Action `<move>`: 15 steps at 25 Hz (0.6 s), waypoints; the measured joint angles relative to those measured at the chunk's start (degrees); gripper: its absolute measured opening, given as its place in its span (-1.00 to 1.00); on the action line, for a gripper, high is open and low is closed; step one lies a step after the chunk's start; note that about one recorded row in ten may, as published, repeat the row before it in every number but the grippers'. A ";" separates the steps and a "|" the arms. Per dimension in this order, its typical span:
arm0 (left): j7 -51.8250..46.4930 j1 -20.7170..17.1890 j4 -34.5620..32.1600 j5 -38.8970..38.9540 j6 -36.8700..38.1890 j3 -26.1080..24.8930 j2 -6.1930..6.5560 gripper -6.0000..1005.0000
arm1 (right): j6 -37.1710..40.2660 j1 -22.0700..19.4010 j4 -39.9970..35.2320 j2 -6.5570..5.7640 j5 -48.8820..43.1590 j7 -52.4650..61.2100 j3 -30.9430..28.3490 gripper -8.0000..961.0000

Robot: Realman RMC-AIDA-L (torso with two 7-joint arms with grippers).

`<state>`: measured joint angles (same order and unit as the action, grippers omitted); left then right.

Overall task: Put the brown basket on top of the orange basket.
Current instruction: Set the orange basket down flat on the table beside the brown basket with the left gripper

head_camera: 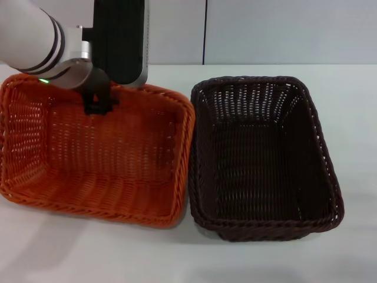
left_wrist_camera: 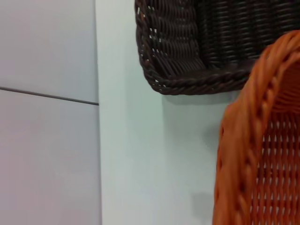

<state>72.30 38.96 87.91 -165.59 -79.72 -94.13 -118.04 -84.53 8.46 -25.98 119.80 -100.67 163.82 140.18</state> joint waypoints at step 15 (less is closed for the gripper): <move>-2.07 -0.46 3.83 0.01 2.06 0.08 0.08 0.33 | -0.04 -0.64 0.50 0.00 -0.05 0.00 0.00 0.72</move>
<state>70.23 38.50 91.74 -165.57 -77.66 -94.05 -117.96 -84.56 7.82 -25.47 119.79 -100.71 163.81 140.18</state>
